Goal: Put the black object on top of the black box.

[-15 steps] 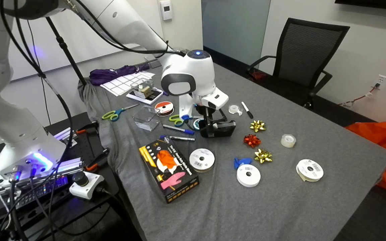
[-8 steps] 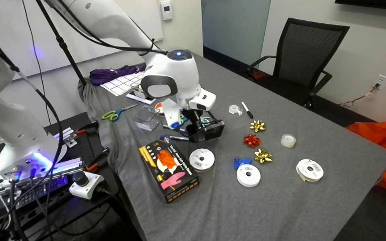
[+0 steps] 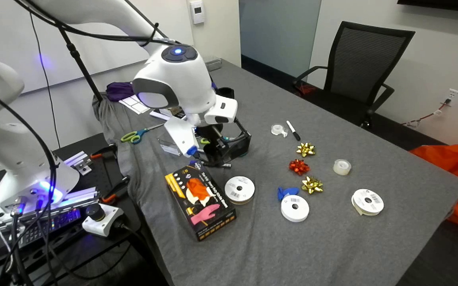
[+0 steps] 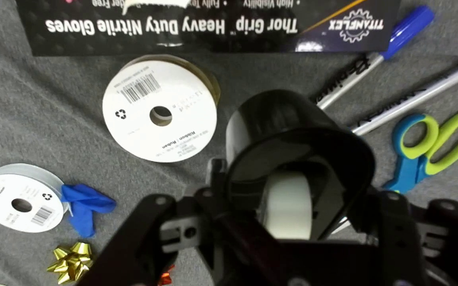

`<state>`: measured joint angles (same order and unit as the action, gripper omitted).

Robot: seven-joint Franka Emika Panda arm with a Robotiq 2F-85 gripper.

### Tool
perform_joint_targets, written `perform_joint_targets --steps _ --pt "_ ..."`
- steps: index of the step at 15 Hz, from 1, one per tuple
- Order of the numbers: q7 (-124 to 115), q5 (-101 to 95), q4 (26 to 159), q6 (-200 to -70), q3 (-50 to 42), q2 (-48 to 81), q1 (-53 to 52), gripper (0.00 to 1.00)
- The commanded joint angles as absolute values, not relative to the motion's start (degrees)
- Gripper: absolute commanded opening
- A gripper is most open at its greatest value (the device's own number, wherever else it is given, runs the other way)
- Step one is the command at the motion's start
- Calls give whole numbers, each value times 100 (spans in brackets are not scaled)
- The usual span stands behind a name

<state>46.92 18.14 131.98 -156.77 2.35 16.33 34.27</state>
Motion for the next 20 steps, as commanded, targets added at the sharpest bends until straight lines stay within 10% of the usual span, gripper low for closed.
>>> perform_joint_targets --steps 1,13,14,15,20 --pt "5920 2394 13823 -15505 170 962 3585 43" --pt "6307 2202 14807 -15727 -965 818 2972 43" --pt "6375 2290 14836 -15799 -969 827 2955 78" --pt "6384 2285 14851 -15827 -984 827 2922 94" --pt "6324 2254 14902 -15750 -1046 664 2818 100"
